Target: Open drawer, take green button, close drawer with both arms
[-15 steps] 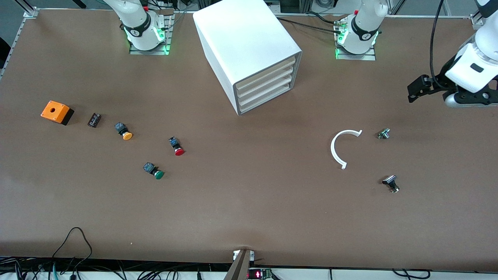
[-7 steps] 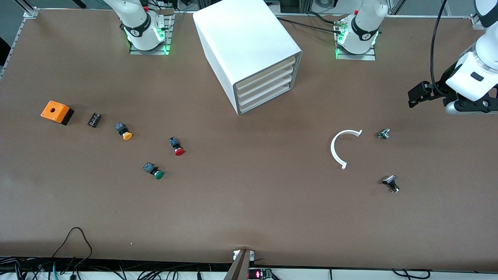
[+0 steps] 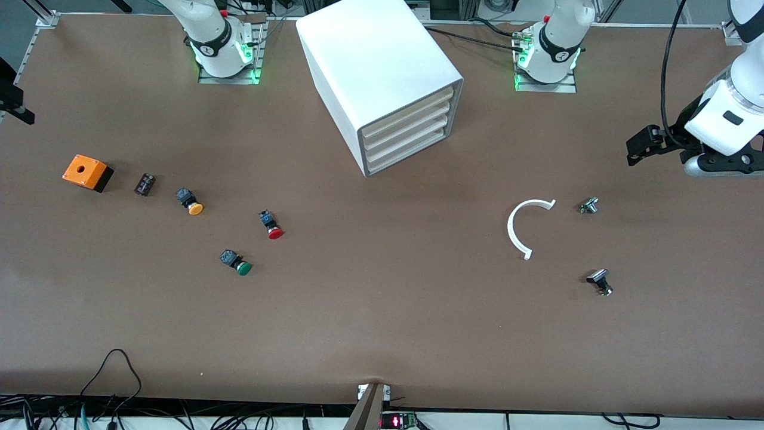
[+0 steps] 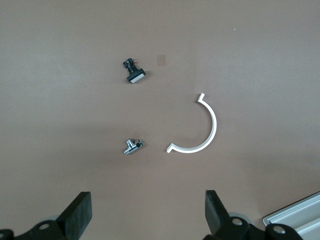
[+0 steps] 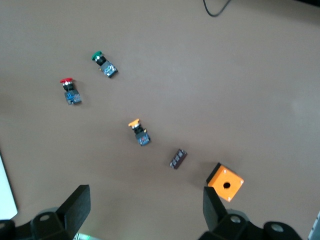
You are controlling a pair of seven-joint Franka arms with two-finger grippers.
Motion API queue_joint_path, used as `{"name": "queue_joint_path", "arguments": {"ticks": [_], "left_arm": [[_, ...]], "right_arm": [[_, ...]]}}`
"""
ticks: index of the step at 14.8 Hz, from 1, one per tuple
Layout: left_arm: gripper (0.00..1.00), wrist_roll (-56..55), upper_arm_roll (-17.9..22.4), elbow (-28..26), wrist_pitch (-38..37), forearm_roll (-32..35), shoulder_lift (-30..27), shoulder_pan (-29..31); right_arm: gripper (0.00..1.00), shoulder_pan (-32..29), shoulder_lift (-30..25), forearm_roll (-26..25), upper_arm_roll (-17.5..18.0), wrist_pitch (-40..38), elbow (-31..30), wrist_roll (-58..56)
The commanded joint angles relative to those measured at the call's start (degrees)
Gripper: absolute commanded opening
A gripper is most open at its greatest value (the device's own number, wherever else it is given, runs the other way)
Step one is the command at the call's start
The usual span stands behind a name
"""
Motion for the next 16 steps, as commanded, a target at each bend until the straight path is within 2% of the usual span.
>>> {"name": "queue_joint_path", "arguments": {"ticks": [1, 2, 5, 7, 8, 9, 10, 13, 16], "left_arm": [[1.0, 1.2, -0.4, 1.8, -1.0, 0.6, 0.9, 0.5], [1.0, 1.2, -0.4, 1.8, -1.0, 0.6, 0.9, 0.5], [1.0, 1.2, -0.4, 1.8, -1.1, 0.6, 0.9, 0.5], [1.0, 1.2, -0.4, 1.8, -1.1, 0.6, 0.9, 0.5], [1.0, 1.2, -0.4, 1.8, -1.1, 0.6, 0.9, 0.5], [1.0, 1.2, -0.4, 1.8, -1.2, 0.6, 0.8, 0.5], [1.0, 1.1, -0.4, 1.8, -1.2, 0.6, 0.9, 0.5], [1.0, 1.0, -0.6, 1.8, -1.2, 0.6, 0.8, 0.5], [1.0, 1.0, -0.6, 1.8, -1.2, 0.6, 0.8, 0.5]], "right_arm": [[1.0, 0.3, 1.3, 0.0, 1.5, 1.4, 0.4, 0.1], [1.0, 0.5, 1.2, -0.3, 1.9, 1.6, 0.4, -0.4], [1.0, 3.6, 1.0, -6.3, 6.2, 1.6, 0.4, 1.9], [1.0, 3.9, 2.0, -7.5, 7.7, 1.6, 0.4, 3.3], [1.0, 3.1, 2.2, -6.7, 7.2, 1.6, 0.3, 3.4], [1.0, 0.0, 2.9, -2.3, 5.5, 1.8, 0.3, 3.6], [1.0, -1.3, 4.0, -1.6, 5.2, 1.8, 0.3, 3.5], [1.0, -4.0, 4.5, -2.6, 4.9, 1.6, 0.3, 2.5], [1.0, -3.8, 4.3, -4.1, 5.3, 1.1, 0.6, 3.0]]}}
